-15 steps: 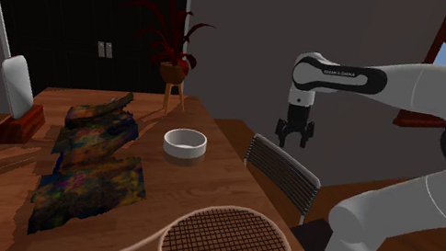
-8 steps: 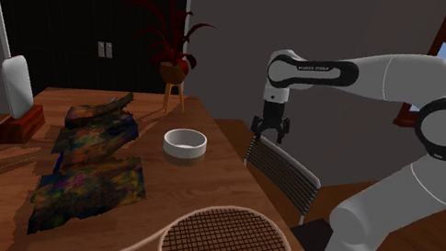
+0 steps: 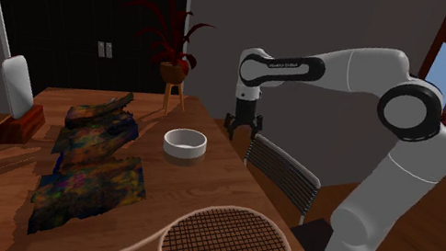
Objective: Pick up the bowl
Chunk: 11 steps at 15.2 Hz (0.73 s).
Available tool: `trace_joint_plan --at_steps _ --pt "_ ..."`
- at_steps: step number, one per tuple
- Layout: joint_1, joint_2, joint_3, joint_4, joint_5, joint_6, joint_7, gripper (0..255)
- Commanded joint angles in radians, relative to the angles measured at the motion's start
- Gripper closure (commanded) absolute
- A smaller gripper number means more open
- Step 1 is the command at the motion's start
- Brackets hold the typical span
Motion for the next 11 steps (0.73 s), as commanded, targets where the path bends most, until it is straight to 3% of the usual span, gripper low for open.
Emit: trace_joint_plan --at_steps 1,10,11 --pt "0.013 0.076 0.026 0.083 -0.01 -0.003 0.043 0" --pt "0.096 0.418 0.095 0.467 -0.102 -0.044 0.202 0" --pt "0.096 0.417 0.094 0.453 -0.102 -0.03 0.201 0"
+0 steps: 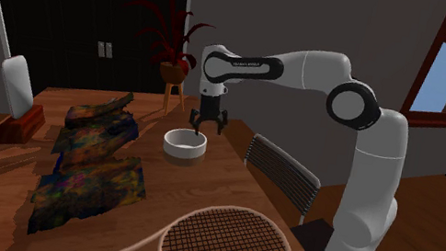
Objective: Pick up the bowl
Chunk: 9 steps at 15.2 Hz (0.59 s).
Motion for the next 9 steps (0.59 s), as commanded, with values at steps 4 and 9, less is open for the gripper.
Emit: trace_joint_plan --at_steps 4,9 --pt "0.007 0.02 0.002 -0.036 -0.006 0.056 0.009 0" --pt "0.006 0.024 0.001 -0.065 -0.007 0.089 0.007 255"
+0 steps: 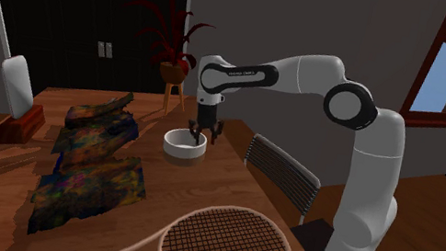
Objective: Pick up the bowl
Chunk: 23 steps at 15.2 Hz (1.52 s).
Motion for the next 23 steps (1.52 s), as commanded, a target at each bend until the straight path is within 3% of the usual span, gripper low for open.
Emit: trace_joint_plan --at_steps 1,9,23 --pt "0.0 0.0 0.0 -0.003 0.0 0.003 -0.001 255" --pt "0.0 -0.001 0.0 -0.003 0.0 0.003 0.0 255" --pt "0.006 0.005 0.004 0.192 -0.001 -0.187 0.012 255"
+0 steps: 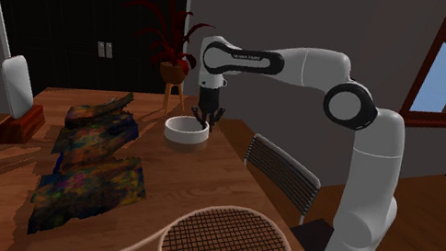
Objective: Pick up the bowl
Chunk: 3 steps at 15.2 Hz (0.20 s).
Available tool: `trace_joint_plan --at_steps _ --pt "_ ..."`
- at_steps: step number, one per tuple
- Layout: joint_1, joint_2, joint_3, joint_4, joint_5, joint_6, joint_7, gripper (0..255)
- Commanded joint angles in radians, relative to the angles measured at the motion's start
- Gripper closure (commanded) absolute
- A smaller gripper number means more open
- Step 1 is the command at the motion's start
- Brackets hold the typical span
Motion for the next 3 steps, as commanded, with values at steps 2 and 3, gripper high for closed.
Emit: trace_joint_plan --at_steps 2,3 --pt "0.001 0.005 0.0 0.04 -0.001 -0.035 0.002 255" --pt "0.002 0.005 0.001 0.041 -0.001 -0.035 0.002 255"
